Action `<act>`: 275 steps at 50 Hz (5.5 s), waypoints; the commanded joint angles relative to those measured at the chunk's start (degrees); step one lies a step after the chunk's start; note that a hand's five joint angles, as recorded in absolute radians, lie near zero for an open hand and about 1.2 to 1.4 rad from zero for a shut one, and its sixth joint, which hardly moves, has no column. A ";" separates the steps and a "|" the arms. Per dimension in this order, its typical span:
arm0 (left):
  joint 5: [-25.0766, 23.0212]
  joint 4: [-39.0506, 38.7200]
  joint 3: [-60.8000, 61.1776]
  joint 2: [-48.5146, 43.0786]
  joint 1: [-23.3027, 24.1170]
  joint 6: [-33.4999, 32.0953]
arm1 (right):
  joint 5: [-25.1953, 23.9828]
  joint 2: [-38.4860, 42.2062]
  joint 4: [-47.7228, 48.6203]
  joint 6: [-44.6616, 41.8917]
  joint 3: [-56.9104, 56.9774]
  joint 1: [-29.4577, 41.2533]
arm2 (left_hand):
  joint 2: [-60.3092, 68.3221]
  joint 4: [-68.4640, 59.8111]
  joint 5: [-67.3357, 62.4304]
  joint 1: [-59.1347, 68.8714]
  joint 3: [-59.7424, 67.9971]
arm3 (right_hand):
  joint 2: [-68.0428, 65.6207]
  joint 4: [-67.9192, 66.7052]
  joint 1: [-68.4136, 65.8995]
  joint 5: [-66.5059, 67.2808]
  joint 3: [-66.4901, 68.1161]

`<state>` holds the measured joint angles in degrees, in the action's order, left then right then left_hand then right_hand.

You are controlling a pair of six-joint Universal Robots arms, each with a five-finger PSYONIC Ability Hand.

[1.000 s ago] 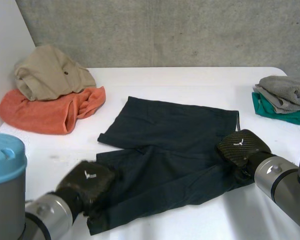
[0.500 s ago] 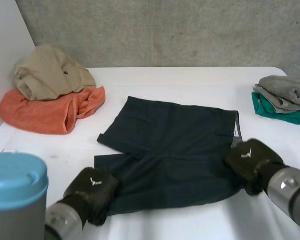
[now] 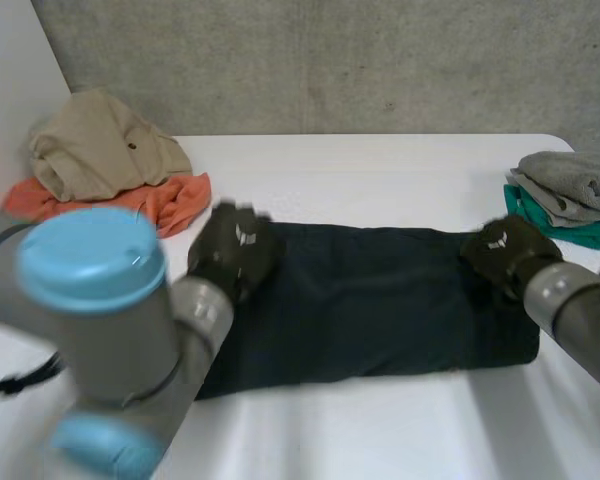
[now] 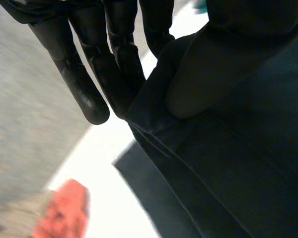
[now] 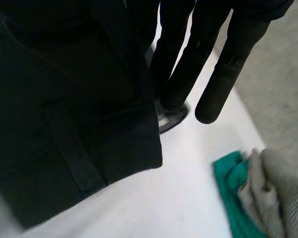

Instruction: Fold the laundry.

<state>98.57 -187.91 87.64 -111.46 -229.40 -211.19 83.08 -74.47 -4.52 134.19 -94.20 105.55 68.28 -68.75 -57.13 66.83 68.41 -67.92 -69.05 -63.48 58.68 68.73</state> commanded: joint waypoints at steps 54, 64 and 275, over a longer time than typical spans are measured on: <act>2.16 -20.31 6.32 -3.94 -1.66 2.01 | -6.26 14.88 8.99 18.75 1.92 -6.15 | -57.89 58.37 56.74 -56.44 -58.03 | 34.19 35.31 29.75 -34.95 -34.99; 2.16 -20.13 6.41 -2.28 -1.66 2.19 | -0.81 13.57 13.66 17.52 1.83 -8.34 | -57.73 58.20 56.58 -56.28 -57.86 | -12.08 -10.95 -16.52 11.32 11.27; -18.32 5.97 -7.92 2.03 -4.56 19.68 | 4.46 28.59 32.64 22.26 12.29 22.15 | -56.04 56.52 54.89 -54.59 -56.18 | 0.17 1.30 -4.26 -0.93 -0.98</act>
<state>80.24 -181.94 79.74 -109.42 -233.96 -191.51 87.11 -45.69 28.02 156.42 -83.19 127.86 11.74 -11.66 -2.81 11.02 12.12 -44.86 -44.73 -42.15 27.31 44.81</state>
